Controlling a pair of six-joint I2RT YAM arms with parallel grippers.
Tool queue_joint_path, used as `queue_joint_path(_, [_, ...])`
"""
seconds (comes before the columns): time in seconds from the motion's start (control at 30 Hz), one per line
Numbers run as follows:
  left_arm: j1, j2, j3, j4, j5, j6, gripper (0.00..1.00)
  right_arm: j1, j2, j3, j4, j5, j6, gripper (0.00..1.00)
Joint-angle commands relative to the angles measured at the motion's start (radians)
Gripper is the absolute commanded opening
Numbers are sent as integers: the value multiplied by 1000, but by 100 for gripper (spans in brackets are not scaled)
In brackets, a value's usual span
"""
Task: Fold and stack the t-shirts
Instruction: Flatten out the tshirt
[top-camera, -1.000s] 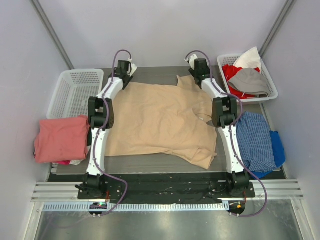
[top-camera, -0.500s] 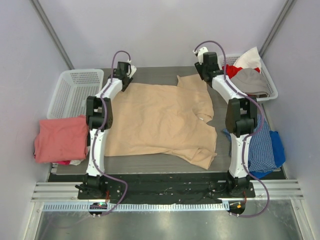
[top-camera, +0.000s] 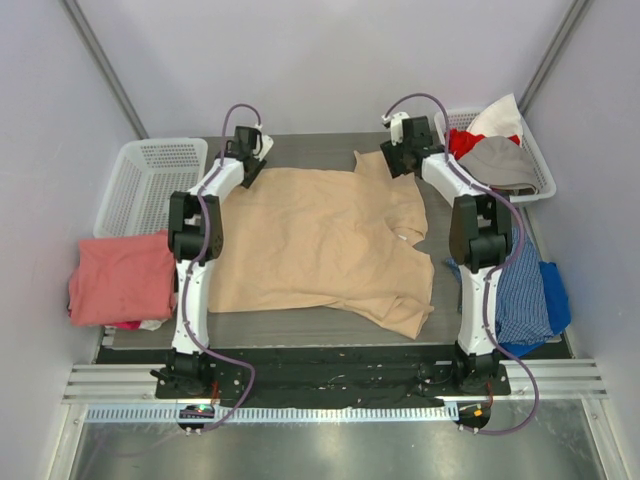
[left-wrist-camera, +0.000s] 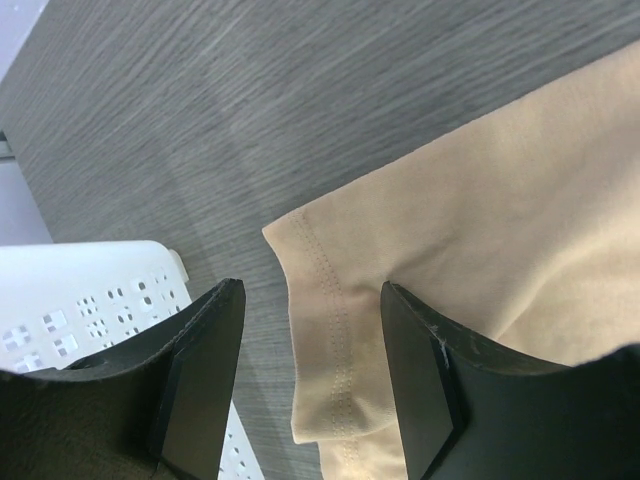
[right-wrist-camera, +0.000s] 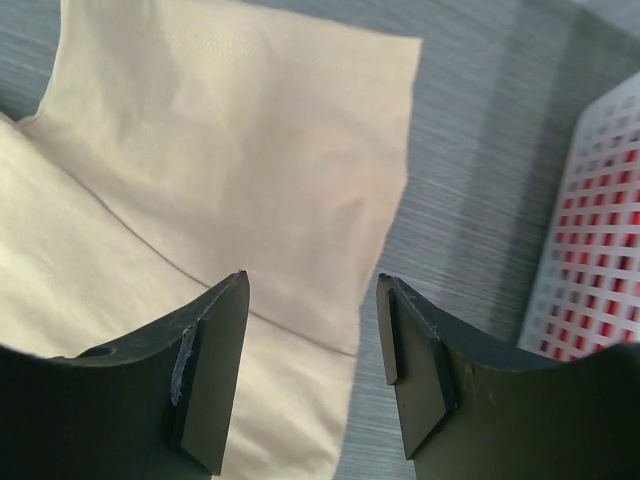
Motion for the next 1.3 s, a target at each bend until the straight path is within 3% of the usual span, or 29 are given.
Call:
queue_joint_path(0.0, [-4,-73,-24,-17,17,-23,61,2,50,26,-3,-45,21,61])
queue_joint_path(0.57, [-4,-43,-45,3,3,10,61,0,252,147,21,29,-39,61])
queue_joint_path(0.97, [-6,148,195,21,-68,50,61,-9,393,347,32,167,-128,61])
queue_joint_path(1.27, [-6,201,235,125,-114,98,62,-16,423,407,32,179,-149,61])
